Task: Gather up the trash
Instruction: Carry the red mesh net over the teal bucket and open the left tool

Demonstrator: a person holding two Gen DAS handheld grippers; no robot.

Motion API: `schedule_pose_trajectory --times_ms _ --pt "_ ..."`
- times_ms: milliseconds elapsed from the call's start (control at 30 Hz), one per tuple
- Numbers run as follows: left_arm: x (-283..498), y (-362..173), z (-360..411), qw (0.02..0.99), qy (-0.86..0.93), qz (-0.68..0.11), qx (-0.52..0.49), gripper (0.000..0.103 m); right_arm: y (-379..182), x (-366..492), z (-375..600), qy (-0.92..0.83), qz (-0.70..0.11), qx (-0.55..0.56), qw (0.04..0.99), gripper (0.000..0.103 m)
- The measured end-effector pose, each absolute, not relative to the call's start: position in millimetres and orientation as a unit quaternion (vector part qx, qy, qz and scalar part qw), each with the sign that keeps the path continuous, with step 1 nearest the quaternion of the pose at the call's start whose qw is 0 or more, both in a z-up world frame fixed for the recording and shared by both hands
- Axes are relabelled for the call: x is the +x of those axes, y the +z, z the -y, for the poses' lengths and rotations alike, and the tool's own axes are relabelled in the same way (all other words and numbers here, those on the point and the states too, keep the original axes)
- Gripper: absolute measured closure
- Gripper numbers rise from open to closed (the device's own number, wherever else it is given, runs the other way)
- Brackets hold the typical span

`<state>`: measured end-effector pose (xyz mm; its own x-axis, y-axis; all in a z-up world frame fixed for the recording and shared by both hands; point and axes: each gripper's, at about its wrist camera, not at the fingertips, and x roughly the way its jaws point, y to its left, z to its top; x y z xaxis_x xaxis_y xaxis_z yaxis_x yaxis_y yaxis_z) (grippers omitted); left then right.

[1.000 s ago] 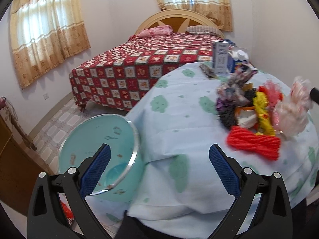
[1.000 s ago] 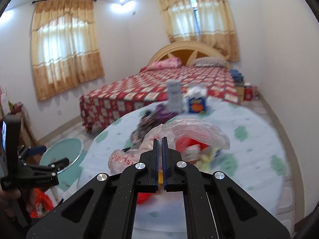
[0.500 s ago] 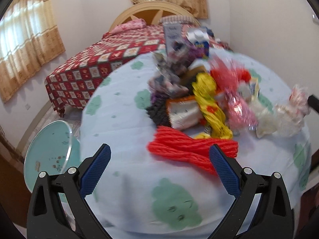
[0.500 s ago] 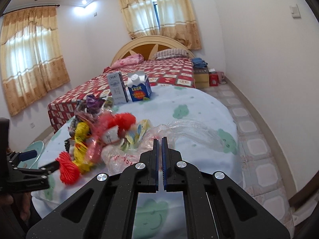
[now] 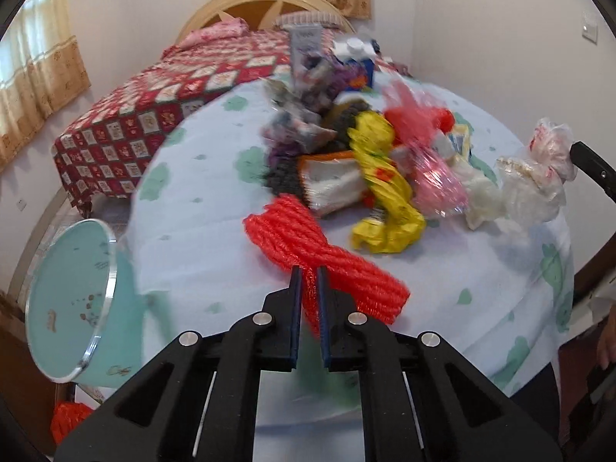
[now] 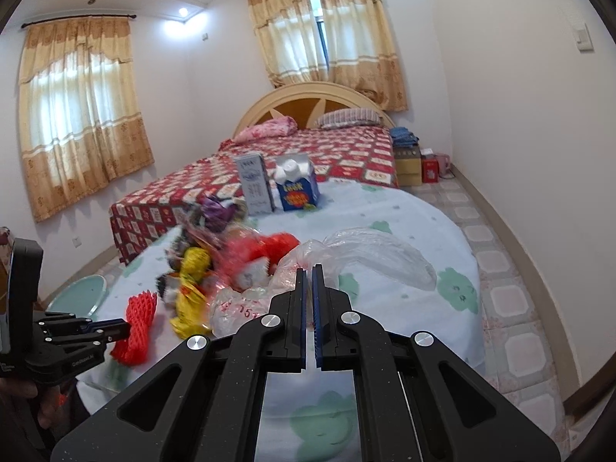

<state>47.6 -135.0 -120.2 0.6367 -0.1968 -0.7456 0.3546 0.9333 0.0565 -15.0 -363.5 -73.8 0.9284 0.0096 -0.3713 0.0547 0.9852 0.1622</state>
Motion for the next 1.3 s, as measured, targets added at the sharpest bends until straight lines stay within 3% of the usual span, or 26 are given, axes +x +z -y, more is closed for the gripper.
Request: schedule_pose_trajectory --times_ms 533,1300 --pt "36.9 -68.0 34.1 0.937 -0.067 -0.331 0.090 0.096 -43.7 10.2 299.2 0.046 -0.178 0.060 0.981 0.099" --pt "61.6 -71.6 -66.8 0.940 0.043 -0.331 0.065 0.096 -53.9 86.2 184.4 0.130 -0.211 0.001 0.969 0.099"
